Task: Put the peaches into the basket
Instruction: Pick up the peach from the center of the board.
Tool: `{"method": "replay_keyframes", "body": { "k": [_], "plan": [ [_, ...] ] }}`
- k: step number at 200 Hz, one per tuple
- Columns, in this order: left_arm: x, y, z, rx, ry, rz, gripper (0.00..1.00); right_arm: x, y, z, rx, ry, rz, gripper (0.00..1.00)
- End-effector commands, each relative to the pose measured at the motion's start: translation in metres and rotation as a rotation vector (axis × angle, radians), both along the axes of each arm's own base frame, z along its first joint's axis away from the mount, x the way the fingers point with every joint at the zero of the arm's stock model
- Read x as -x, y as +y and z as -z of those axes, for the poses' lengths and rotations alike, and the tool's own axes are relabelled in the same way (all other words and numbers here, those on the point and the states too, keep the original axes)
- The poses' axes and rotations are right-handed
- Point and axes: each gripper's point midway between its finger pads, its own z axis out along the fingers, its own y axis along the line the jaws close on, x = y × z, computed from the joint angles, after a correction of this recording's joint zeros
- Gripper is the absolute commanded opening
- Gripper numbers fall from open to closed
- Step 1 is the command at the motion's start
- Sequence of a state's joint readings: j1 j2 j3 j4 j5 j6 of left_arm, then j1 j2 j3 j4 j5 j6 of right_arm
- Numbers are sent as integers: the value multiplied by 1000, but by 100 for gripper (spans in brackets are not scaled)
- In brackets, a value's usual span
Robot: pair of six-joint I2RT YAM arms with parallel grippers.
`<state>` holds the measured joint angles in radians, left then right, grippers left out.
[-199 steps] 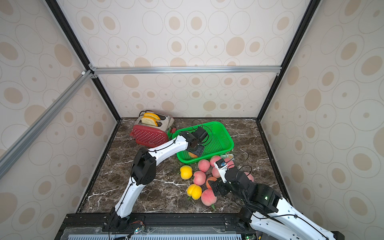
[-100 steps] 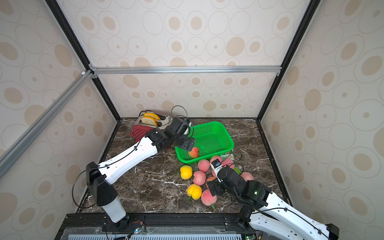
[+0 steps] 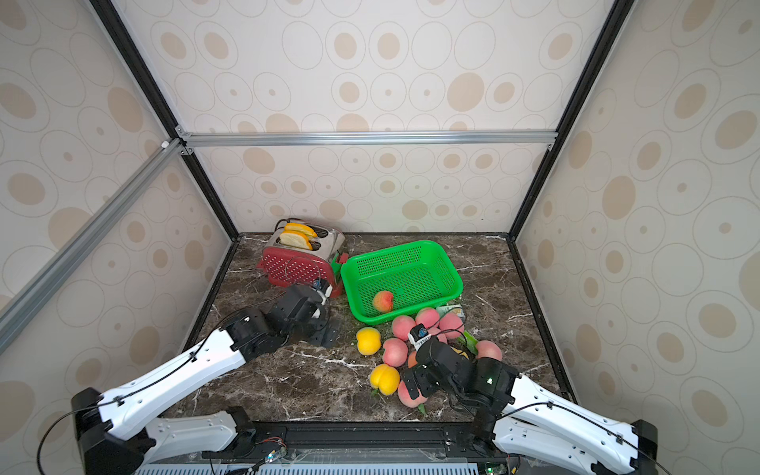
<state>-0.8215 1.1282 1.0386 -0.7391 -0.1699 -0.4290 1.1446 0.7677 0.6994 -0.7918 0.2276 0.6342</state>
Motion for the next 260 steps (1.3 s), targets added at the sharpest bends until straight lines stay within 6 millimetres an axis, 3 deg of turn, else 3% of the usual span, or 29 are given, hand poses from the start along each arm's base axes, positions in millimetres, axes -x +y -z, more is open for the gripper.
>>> {"method": "replay_keyframes", "body": {
  "k": [1,34,75,94,123,153,188,260],
  "plan": [
    [15,17,13,27,11,-53,99,7,-4,15,62,21,35,100],
    [43,35,44,65,75,-69,99,15,0,26,96,39,49,100],
    [54,36,52,92,79,-59,99,21,-25,45,79,-8,191,100],
    [58,31,60,53,81,-35,99,21,-27,53,54,-7,198,100],
    [71,28,87,58,142,-36,99,24,-19,61,68,5,162,100],
    [77,34,104,86,153,-62,99,30,4,74,62,35,94,100],
    [79,36,112,72,164,-72,99,32,12,82,88,50,72,100],
    [72,28,109,71,155,-64,99,29,-1,91,41,33,111,98]
  ]
}}
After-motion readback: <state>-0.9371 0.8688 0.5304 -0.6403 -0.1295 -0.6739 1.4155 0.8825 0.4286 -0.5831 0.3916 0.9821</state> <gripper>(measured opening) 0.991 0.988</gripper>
